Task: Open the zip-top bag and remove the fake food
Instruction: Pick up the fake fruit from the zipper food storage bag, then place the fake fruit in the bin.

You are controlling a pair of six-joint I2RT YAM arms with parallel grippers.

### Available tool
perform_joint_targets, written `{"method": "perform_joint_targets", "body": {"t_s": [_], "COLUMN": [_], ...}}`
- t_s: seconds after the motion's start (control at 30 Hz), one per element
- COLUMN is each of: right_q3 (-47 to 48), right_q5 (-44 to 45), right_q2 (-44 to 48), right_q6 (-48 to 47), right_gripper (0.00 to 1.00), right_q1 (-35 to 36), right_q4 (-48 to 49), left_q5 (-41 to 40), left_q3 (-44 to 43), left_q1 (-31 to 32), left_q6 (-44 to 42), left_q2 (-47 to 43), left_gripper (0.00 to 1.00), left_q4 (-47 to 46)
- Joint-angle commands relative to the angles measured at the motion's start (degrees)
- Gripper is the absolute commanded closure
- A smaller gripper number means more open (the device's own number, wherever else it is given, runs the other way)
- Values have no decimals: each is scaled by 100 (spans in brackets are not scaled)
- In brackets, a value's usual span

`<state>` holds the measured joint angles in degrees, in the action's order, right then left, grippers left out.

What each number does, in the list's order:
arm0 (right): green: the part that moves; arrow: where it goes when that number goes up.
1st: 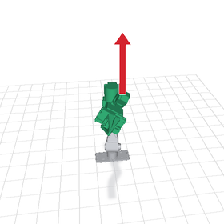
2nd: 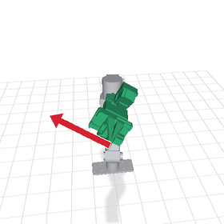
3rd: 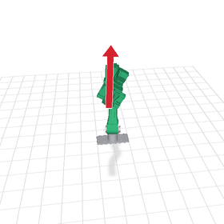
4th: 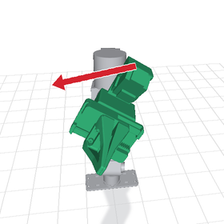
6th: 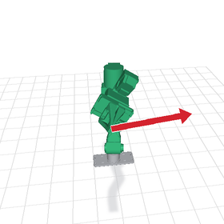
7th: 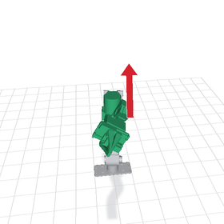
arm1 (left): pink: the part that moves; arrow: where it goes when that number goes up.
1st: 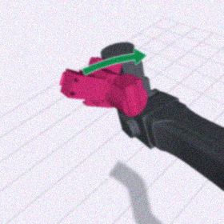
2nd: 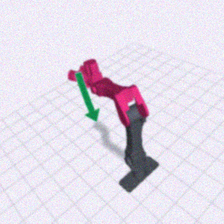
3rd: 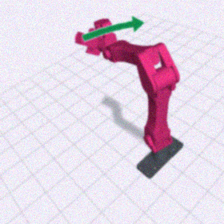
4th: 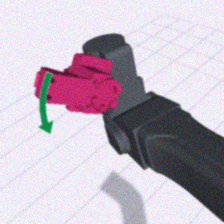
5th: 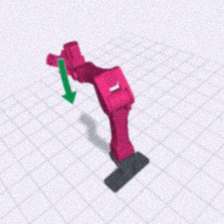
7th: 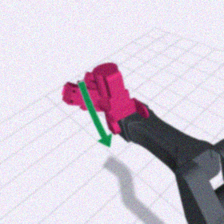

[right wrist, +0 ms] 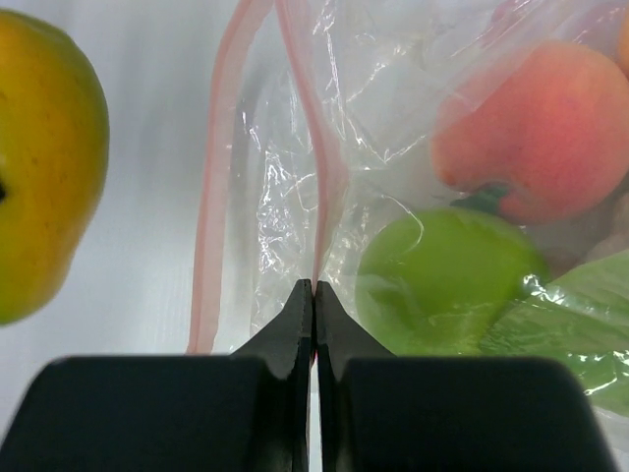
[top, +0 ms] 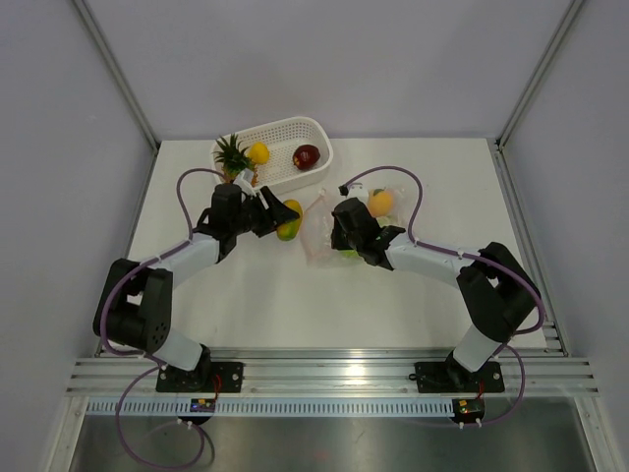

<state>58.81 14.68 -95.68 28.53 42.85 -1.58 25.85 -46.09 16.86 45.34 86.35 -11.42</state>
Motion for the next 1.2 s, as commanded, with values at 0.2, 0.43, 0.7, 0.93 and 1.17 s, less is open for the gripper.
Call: {"method": "perform_joint_targets", "body": {"t_s": [0.2, 0.43, 0.7, 0.93, 1.17], "right_q3": [61, -18, -71, -45, -18], "right_q5": [-316, -325, -483, -492, -580], "right_q2": [93, 146, 129, 84, 41], "right_q6": [38, 47, 91, 73, 82], "right_gripper": [100, 100, 100, 100, 100], "right_q1": [4, 13, 4, 4, 13], "right_q4": [79, 97, 281, 308, 352], "left_q5": [-1511, -1749, -2391, -2901, -3235], "left_q3": [-1208, -2350, -3538, -3986, -4418], "left_q1": [-131, -175, -192, -192, -227], "left_q6": [-271, -473, -553, -833, -1037], "left_q2": [558, 1226, 2131, 2667, 3081], "left_gripper": [57, 56, 56, 56, 48], "left_q4": [-45, 52, 0, -265, -114]}}
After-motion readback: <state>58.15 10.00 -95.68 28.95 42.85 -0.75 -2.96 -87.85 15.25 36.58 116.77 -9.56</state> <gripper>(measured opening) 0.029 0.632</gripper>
